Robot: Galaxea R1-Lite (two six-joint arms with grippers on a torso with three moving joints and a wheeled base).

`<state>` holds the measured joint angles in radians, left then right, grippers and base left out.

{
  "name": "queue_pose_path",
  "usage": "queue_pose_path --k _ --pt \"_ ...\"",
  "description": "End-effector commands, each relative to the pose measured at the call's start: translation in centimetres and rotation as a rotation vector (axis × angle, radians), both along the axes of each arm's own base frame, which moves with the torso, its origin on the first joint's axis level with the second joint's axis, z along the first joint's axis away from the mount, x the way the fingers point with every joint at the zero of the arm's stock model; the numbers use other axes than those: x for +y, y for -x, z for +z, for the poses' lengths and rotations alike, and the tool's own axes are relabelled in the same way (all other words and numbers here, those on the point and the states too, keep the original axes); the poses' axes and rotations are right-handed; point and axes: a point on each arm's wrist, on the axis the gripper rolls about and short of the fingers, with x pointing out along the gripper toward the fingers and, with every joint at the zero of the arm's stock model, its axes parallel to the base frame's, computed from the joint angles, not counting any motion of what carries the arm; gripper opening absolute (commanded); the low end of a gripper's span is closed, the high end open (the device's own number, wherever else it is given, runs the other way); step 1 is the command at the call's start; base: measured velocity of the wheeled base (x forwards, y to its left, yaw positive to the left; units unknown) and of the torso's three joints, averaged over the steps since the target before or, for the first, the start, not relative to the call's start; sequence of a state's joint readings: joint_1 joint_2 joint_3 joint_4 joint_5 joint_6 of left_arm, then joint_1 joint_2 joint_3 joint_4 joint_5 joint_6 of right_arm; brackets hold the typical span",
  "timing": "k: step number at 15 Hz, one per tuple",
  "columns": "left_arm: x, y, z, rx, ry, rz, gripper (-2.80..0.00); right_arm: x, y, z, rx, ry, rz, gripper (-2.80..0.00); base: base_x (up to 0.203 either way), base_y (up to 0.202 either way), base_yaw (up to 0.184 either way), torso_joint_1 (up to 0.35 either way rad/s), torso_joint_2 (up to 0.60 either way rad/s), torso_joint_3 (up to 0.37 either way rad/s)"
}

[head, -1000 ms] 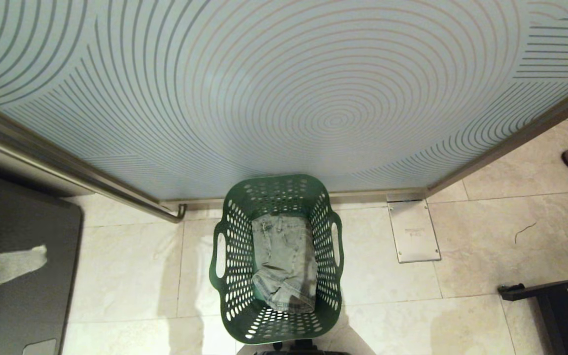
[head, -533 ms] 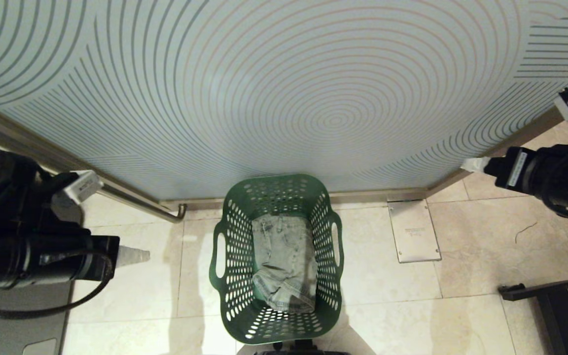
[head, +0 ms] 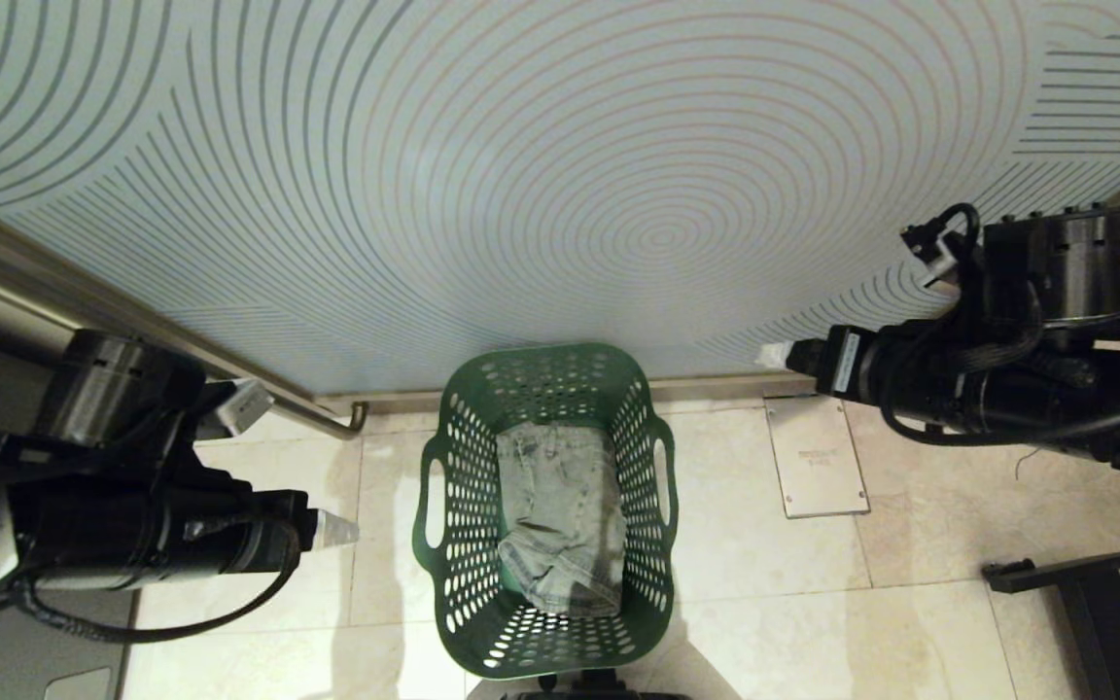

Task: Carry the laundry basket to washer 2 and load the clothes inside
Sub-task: Pick up the clothes basket and put it beside the washing machine

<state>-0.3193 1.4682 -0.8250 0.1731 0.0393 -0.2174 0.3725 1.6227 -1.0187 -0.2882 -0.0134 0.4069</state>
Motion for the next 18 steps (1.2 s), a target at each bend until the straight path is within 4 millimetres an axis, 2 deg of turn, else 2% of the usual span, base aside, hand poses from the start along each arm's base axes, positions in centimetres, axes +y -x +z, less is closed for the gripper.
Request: queue_pose_path --k 1,4,7,10,13,18 --pt "-0.4 -0.3 -1.1 0.025 -0.008 -0.011 0.00 1.6 -0.9 -1.4 0.038 -0.004 0.031 0.00 0.000 0.000 0.000 0.000 0.00 0.000" --pt "-1.5 0.3 -2.2 0.014 -0.054 -0.008 0.00 3.4 -2.1 -2.7 0.066 -0.018 0.052 0.00 0.000 0.000 0.000 0.000 0.00 0.000" --pt "-2.1 -0.6 -3.0 -0.001 -0.044 0.029 0.00 5.0 -3.6 -4.5 0.122 -0.040 0.049 0.00 0.000 0.000 0.000 0.000 0.00 0.000" --pt "-2.2 -0.8 -3.8 -0.019 -0.063 0.061 0.00 7.3 -4.0 -5.9 0.159 -0.035 0.095 0.00 0.000 0.000 0.000 0.000 0.00 0.000" --pt "-2.5 -1.3 -5.3 0.041 -0.052 0.090 0.00 9.4 -5.1 -8.0 0.198 -0.012 0.127 0.00 0.000 0.000 0.000 0.000 0.00 0.000" --pt "-5.8 -1.4 -7.0 0.076 0.038 0.049 0.00 10.6 -6.0 -10.0 0.240 0.000 0.153 0.00 0.000 0.000 0.000 0.000 0.00 0.000"
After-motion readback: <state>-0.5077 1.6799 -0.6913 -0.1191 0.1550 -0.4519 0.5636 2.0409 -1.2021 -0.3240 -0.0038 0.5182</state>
